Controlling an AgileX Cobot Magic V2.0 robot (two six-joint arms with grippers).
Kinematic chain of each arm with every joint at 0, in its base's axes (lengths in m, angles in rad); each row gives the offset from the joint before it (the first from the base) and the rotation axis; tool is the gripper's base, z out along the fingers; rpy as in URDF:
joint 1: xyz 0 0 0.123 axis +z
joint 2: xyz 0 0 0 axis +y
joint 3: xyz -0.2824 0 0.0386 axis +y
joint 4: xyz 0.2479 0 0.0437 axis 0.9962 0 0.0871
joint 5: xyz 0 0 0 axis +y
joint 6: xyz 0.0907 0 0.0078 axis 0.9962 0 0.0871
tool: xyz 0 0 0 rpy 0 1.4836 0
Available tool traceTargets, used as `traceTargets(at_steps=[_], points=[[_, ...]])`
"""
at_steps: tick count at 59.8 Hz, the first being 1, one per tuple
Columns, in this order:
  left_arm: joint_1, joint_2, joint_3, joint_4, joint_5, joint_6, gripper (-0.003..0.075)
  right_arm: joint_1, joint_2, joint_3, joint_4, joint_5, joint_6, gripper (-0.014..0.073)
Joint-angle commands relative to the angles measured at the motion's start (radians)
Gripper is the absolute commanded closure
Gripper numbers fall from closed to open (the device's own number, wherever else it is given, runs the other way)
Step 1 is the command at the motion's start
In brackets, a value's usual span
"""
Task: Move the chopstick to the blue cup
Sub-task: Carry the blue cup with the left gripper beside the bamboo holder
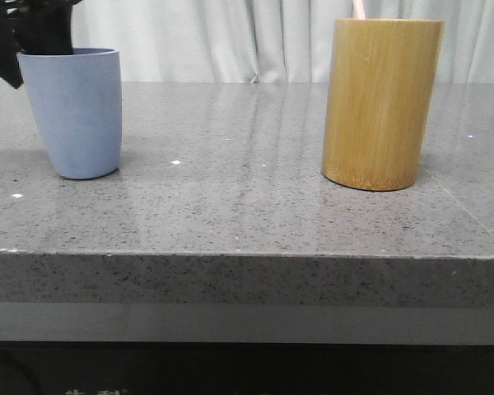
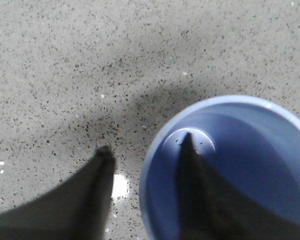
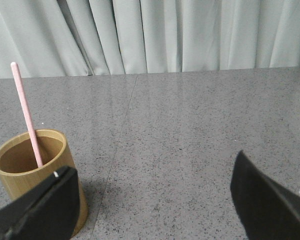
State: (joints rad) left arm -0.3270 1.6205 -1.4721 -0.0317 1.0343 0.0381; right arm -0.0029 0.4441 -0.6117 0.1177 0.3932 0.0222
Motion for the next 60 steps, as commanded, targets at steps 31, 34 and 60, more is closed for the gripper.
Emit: traceTargets(at_steps=[31,34,60], points=[[-0.177,0.056,-0.361,-0.04,0.233,0.051,0.0739,-0.003,0.013,-0.038,0.005,-0.071,-0.004,-0.0031],[-0.211,0.077,-0.386,-0.04,0.233,0.051,0.0739,-0.003,0.012,-0.038,0.005,-0.068,-0.004,-0.0031],[-0.347,0.233,-0.506,-0.044,0.232,0.051,0.0736,-0.003,0.012,-0.038,0.005,-0.067,-0.004,-0.0031]])
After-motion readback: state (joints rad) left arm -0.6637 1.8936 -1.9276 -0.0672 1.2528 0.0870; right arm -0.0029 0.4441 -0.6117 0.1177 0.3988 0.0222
